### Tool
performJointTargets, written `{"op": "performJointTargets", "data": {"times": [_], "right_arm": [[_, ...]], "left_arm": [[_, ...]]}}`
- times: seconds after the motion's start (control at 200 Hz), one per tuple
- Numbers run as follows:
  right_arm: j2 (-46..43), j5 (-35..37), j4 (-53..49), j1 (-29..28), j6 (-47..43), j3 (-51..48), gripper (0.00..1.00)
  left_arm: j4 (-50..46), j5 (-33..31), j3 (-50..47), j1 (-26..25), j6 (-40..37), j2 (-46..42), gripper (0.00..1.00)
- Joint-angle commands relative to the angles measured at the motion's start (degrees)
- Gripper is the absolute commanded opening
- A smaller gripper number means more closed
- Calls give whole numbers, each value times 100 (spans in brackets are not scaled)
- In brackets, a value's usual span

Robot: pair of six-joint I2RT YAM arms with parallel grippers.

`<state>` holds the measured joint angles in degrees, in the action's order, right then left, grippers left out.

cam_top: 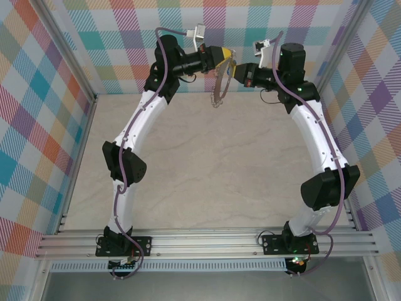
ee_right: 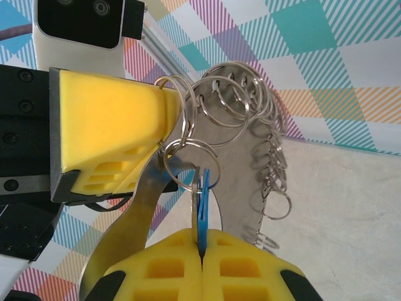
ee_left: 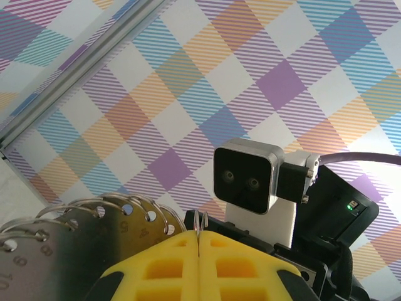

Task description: Put the keys on the keyring

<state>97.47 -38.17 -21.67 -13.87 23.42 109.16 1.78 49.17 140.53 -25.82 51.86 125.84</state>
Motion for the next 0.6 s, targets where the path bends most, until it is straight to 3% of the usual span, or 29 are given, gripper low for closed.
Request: {"op": "performJointTargets", "data": {"times": [0.0, 0.36, 0.595], "right_arm": [[54, -328, -119, -142, 61, 233, 0], [535, -1269, -197, -210, 302, 918, 0], [696, -1245, -260, -206, 330, 1006, 0]], "left_arm": [[454, -82, 115, -14, 62, -33, 0], [561, -18, 96, -10, 70, 41, 0], [663, -8, 98, -10, 131, 63, 0]]}}
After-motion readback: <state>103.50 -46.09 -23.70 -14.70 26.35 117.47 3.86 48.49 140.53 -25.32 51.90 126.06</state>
